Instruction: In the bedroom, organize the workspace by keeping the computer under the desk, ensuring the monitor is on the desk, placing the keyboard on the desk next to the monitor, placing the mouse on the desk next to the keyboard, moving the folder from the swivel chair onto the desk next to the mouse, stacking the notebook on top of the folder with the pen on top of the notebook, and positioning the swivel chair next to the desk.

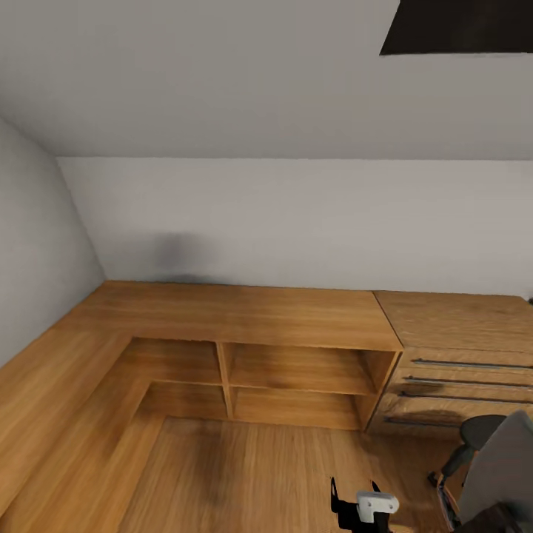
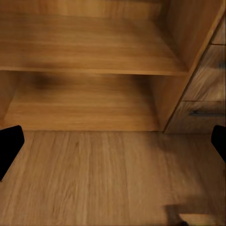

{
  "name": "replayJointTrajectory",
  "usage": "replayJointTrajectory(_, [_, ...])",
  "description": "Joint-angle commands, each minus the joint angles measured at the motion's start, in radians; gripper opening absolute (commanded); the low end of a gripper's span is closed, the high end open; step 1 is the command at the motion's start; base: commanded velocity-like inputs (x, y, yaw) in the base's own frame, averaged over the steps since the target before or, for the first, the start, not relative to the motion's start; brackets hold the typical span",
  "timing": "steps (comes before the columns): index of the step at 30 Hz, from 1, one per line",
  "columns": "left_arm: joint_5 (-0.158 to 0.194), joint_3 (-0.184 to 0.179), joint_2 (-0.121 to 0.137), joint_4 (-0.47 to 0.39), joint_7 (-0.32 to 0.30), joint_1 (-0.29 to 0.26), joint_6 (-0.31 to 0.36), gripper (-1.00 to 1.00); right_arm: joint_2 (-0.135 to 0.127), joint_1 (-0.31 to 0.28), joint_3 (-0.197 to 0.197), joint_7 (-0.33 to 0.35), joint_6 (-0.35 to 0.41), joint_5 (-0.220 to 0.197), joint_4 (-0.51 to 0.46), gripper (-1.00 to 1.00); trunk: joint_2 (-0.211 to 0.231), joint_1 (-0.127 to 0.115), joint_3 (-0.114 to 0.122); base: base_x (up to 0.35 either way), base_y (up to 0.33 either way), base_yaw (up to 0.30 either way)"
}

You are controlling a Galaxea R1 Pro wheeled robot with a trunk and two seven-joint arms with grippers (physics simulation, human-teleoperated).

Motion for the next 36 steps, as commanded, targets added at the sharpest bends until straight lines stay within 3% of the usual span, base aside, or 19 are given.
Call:
replayJointTrajectory(1, [0.011, -0.006, 0.001, 0.000, -0.005, 0.000, -0.003, 1.00, 0.001, -0.001, 0.008, -0.009, 0.000, 0.000, 0.000, 1.00, -0.001, 0.000, -0.001, 0.000, 0.002, -0.300])
replayJointTrajectory(36, [0.011, -0.006, 0.001, 0.001, -0.005, 0.000, -0.003, 1.00, 0.002, -0.001, 0.008, -0.011, 0.000, -0.003, 0.000, 1.00, -0.001, 0.000, -0.011, 0.007, 0.003, -0.290])
